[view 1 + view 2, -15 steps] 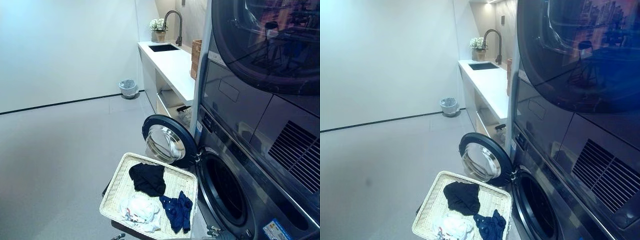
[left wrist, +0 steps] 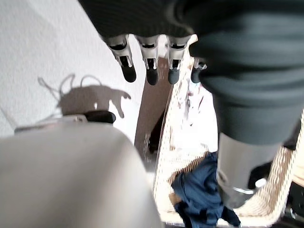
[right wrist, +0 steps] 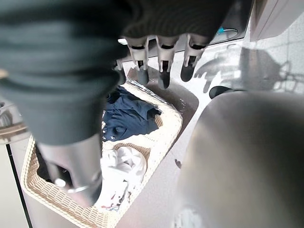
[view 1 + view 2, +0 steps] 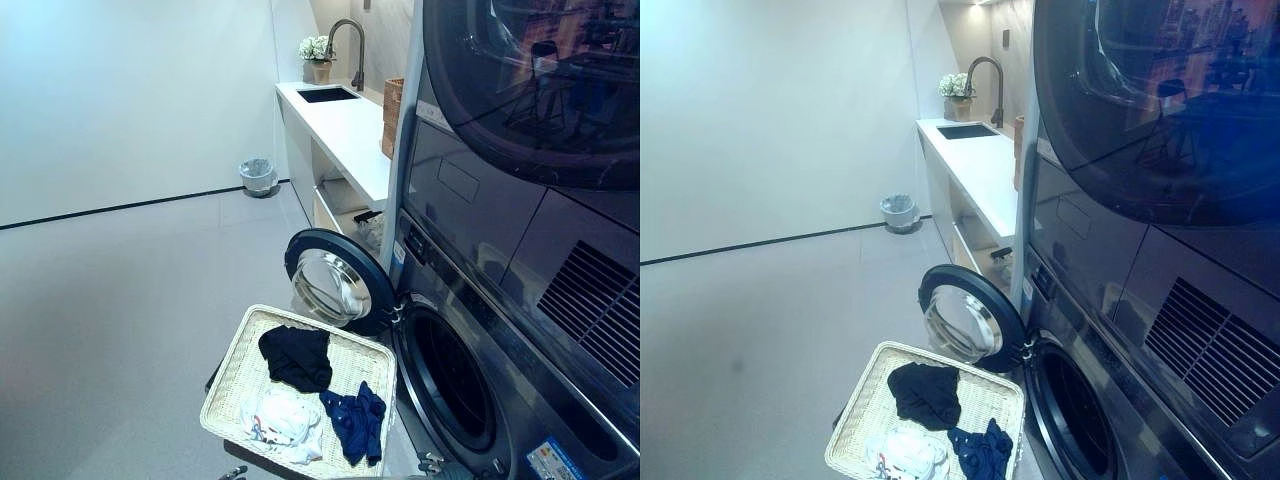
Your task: Put the clothes into the washing machine.
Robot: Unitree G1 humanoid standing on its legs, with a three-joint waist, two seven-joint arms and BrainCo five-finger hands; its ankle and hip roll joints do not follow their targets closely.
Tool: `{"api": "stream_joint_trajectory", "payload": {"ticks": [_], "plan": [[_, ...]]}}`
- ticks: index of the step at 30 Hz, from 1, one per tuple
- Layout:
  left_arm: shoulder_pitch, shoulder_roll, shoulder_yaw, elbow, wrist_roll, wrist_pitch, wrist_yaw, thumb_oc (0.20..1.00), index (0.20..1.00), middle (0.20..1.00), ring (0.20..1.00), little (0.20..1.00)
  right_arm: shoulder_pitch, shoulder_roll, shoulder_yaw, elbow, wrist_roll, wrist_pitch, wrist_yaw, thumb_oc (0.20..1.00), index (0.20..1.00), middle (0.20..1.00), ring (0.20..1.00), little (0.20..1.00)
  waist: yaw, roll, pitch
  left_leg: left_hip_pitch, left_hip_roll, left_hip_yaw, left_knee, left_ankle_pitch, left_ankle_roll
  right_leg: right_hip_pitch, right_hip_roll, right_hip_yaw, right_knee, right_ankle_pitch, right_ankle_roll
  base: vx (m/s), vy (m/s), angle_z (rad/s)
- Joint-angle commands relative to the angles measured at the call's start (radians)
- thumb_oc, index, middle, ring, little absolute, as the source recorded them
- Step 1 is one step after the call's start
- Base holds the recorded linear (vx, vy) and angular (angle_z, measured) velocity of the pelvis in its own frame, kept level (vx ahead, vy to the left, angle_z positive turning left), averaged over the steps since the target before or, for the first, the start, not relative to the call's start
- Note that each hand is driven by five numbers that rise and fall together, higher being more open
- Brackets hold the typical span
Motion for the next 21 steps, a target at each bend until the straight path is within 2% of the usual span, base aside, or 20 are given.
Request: {"api": "stream_joint_trajectory", "payload": {"ticks": [1,2,6,7,10,11,14,21], "plan": [[-0.083,-0.016,0.050,0.039,0.043,-0.087,0.166,1.000,1.000,1.000,1.000,1.000,-0.086,0.011,0.031,0.037,-0.016,-0.029,-0.005,1.000,1.000,1.000,1.000,1.000,0.011,-0.041,0.051,0.007,-0.109,0.080,0.049,-0.081,0.051,0.003,0.000,0.034,0.035,-0.037,0.073,0.05,0.008,-0.01],[-0.089,-0.008,0.054,0.034,0.081,-0.109,0.260,1.000,1.000,1.000,1.000,1.000,-0.084,0.009,0.035,0.035,-0.009,-0.030,-0.008,1.000,1.000,1.000,1.000,1.000,0.010,-0.043,0.058,-0.001,-0.110,0.080,0.055,-0.081,0.052,-0.003,-0.002,0.036,0.039,-0.036,0.073,0.05,0.011,-0.01],[-0.119,0.013,0.034,0.020,0.188,-0.139,0.425,1.000,1.000,1.000,1.000,1.000,-0.093,-0.003,0.051,0.020,0.010,-0.030,-0.017,1.000,1.000,1.000,1.000,1.000,0.004,-0.044,0.085,-0.036,-0.110,0.084,0.078,-0.079,0.053,-0.039,-0.006,0.045,0.056,-0.033,0.071,0.01,0.014,-0.01],[-0.144,0.021,0.011,0.012,0.220,-0.138,0.492,1.000,1.000,1.000,1.000,1.000,-0.103,-0.011,0.064,0.008,0.020,-0.032,-0.019,1.000,1.000,1.000,1.000,1.000,-0.002,-0.041,0.106,-0.051,-0.108,0.085,0.091,-0.091,0.055,-0.058,-0.006,0.054,0.065,-0.039,0.071,-0.03,0.047,-0.01],[-0.186,0.031,-0.013,0.001,0.224,-0.127,0.561,1.000,1.000,1.000,1.000,1.000,-0.126,-0.023,0.079,-0.008,0.032,-0.041,-0.025,1.000,1.000,1.000,1.000,1.000,-0.012,-0.039,0.141,-0.095,-0.109,0.088,0.117,-0.091,0.057,-0.106,-0.009,0.068,0.085,-0.035,0.068,-0.12,0.072,-0.04],[-0.226,0.040,-0.029,-0.005,0.224,-0.115,0.603,1.000,1.000,1.000,1.000,1.000,-0.148,-0.035,0.093,-0.024,0.039,-0.048,-0.029,1.000,1.000,1.000,1.000,1.000,-0.020,-0.041,0.178,-0.142,-0.111,0.093,0.152,-0.092,0.057,-0.151,-0.013,0.080,0.105,-0.029,0.066,-0.16,0.071,-0.15],[-0.298,0.047,-0.045,-0.009,0.201,-0.087,0.645,1.000,1.000,1.000,1.000,1.000,-0.188,-0.051,0.113,-0.046,0.045,-0.062,-0.035,1.000,1.000,1.000,1.000,1.000,-0.034,-0.048,0.241,-0.225,-0.114,0.098,0.218,-0.097,0.056,-0.230,-0.021,0.102,0.142,-0.016,0.066,-0.15,0.083,-0.18],[-0.429,0.068,-0.057,0.001,0.155,-0.047,0.689,1.000,1.000,1.000,1.000,1.000,-0.288,-0.061,0.171,-0.084,0.021,-0.096,-0.068,1.000,1.000,1.000,1.000,1.000,-0.068,-0.068,0.342,-0.378,-0.116,0.111,0.331,-0.110,0.064,-0.411,-0.034,0.152,0.223,0.014,0.072,-0.11,0.085,-0.23]]}}
